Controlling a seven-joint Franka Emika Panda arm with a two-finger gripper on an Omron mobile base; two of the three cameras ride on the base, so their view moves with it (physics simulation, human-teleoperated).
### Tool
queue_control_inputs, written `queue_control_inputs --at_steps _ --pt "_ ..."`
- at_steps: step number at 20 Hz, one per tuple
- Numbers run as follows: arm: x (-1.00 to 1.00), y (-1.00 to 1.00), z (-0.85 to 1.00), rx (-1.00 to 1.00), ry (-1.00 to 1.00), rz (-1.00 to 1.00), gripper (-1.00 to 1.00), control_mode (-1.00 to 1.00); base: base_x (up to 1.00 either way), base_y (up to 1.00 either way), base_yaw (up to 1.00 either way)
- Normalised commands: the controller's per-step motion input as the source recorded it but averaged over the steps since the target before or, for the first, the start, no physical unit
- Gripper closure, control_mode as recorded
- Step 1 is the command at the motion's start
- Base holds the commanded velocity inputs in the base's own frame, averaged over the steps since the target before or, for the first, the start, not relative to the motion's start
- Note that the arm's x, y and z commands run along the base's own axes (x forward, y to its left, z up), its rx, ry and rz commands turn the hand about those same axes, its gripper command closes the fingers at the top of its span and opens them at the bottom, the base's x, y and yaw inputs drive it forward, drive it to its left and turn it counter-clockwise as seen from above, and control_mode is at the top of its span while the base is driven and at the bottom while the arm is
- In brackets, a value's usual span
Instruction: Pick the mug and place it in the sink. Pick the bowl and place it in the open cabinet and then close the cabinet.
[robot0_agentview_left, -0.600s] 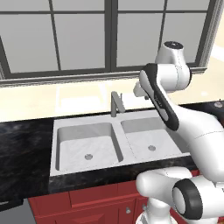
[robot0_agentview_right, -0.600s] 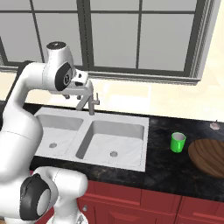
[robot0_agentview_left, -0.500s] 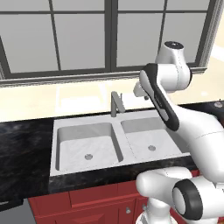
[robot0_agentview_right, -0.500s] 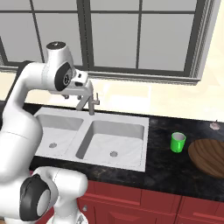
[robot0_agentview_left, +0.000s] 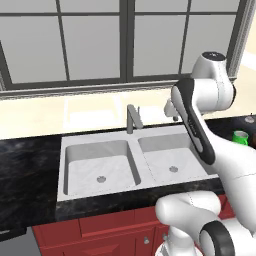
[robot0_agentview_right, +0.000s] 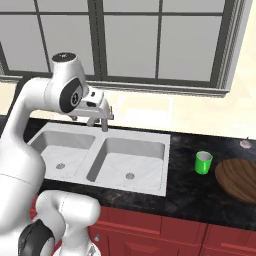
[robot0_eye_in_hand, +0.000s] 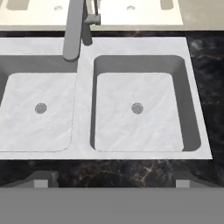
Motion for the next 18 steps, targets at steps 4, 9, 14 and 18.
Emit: queue_control_inputs --at_steps 4,9,14,18 --pt "-0.24 -0.59 0.0 0.0 0.02 -0.12 -1.0 -1.0 0.0 0.0 0.0" --pt "-0.17 -0.71 0.0 0.0 0.02 -0.1 -1.0 -1.0 0.0 0.0 0.0" --pt "-0.19 -0.69 -0.09 0.0 0.0 -0.09 -1.0 -1.0 0.0 0.0 0.0" --pt "-0.03 -0.53 -0.15 0.0 0.02 -0.09 -1.0 -1.0 0.0 0.0 0.0"
